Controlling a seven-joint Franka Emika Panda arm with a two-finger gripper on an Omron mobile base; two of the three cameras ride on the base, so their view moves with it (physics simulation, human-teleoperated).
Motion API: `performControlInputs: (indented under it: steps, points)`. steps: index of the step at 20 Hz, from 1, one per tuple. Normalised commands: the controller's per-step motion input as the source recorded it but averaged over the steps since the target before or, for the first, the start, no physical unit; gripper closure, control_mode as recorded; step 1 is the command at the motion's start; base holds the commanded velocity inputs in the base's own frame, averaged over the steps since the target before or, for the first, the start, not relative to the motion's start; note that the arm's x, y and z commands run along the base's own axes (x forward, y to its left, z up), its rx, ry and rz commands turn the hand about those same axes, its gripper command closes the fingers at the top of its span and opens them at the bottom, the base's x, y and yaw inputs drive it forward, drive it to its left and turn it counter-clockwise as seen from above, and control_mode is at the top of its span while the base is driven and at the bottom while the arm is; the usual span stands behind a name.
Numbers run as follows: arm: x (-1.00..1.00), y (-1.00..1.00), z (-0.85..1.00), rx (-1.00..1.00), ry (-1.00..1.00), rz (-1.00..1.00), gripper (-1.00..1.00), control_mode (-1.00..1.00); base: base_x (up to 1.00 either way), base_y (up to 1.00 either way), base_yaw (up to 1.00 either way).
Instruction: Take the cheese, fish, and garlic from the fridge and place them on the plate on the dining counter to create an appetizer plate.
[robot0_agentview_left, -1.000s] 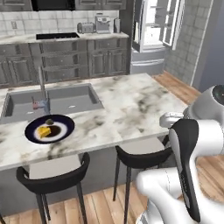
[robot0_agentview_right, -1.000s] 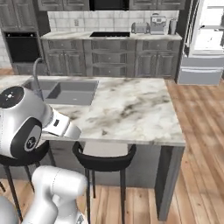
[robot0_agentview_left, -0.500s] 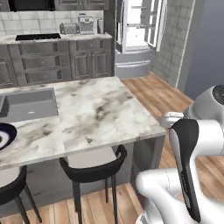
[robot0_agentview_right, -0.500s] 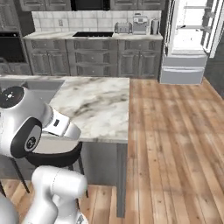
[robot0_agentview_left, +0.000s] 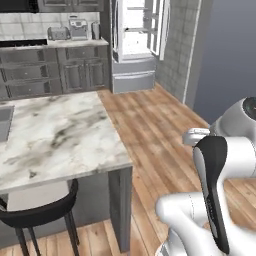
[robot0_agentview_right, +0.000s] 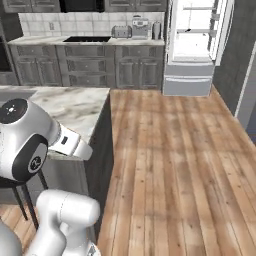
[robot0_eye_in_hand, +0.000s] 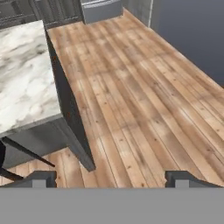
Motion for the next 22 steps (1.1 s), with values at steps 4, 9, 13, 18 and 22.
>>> performControlInputs:
  steps: [4, 9, 13, 18, 22]
  points:
    - [0.00, 0.00, 0.00, 0.00, 0.00, 0.00, -1.00, 1.00, 0.00, -1.00, 0.00]
    - [0.00, 0.00, 0.00, 0.00, 0.00, 0.00, -1.00, 1.00, 0.02, -1.00, 0.02]
    - [0.00, 0.00, 0.00, 0.00, 0.00, 0.00, -1.00, 1.00, 0.32, -0.93, 0.08]
    - [0.00, 0.00, 0.00, 0.00, 0.00, 0.00, -1.00, 1.00, 0.54, -0.92, 0.15]
    - [0.00, 0.00, 0.00, 0.00, 0.00, 0.00, -1.00, 1.00, 0.71, -0.84, 0.22]
